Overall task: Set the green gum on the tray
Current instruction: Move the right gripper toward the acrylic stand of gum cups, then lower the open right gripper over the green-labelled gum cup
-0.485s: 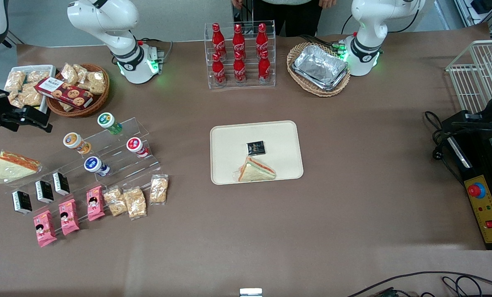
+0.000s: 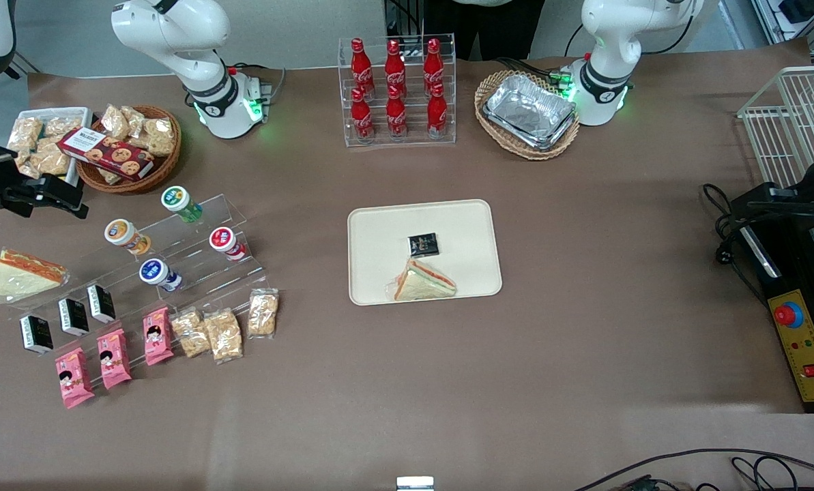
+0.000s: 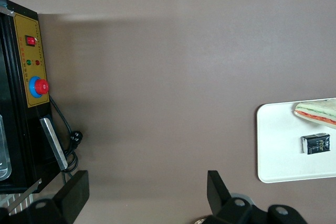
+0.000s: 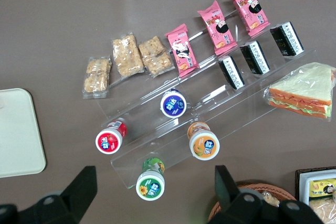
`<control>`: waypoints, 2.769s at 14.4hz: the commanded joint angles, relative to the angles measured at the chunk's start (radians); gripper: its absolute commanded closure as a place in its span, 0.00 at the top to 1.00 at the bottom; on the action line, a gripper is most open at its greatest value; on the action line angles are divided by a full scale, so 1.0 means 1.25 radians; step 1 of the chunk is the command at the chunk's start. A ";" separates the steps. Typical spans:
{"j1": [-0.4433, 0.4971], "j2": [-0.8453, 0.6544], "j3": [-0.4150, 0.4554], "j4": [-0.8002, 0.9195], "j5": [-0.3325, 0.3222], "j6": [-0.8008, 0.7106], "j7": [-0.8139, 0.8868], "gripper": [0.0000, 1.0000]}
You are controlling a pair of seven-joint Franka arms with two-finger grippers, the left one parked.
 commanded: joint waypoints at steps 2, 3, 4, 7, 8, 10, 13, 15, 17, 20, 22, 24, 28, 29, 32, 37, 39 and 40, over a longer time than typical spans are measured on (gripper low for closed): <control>0.002 -0.007 -0.001 0.015 0.000 -0.025 -0.008 1.00; 0.002 -0.007 -0.001 0.015 0.001 -0.039 -0.009 1.00; 0.002 -0.007 -0.001 0.014 0.001 -0.060 -0.004 1.00; 0.002 -0.064 -0.001 -0.039 0.001 -0.079 0.002 1.00; 0.002 -0.096 -0.001 -0.072 0.001 -0.079 0.002 1.00; 0.001 -0.167 -0.001 -0.148 0.002 -0.079 0.002 1.00; 0.000 -0.264 -0.001 -0.244 0.005 -0.079 0.003 1.00; 0.001 -0.302 -0.001 -0.272 0.007 -0.087 0.011 1.00; 0.003 -0.329 0.002 -0.296 0.010 -0.087 0.030 1.00; 0.024 -0.330 0.005 -0.299 0.018 -0.084 0.056 1.00; 0.025 -0.330 0.009 -0.309 0.020 -0.075 0.067 1.00; 0.025 -0.332 0.009 -0.333 0.022 -0.057 0.067 1.00; 0.027 -0.344 0.009 -0.425 0.023 0.036 0.067 1.00; 0.025 -0.343 0.009 -0.447 0.023 0.062 0.067 1.00; 0.027 -0.326 0.009 -0.509 0.023 0.141 0.068 1.00; 0.027 -0.266 0.009 -0.549 0.034 0.211 0.068 1.00; 0.038 -0.261 0.009 -0.579 0.038 0.246 0.068 1.00; 0.045 -0.260 0.008 -0.597 0.039 0.268 0.068 1.00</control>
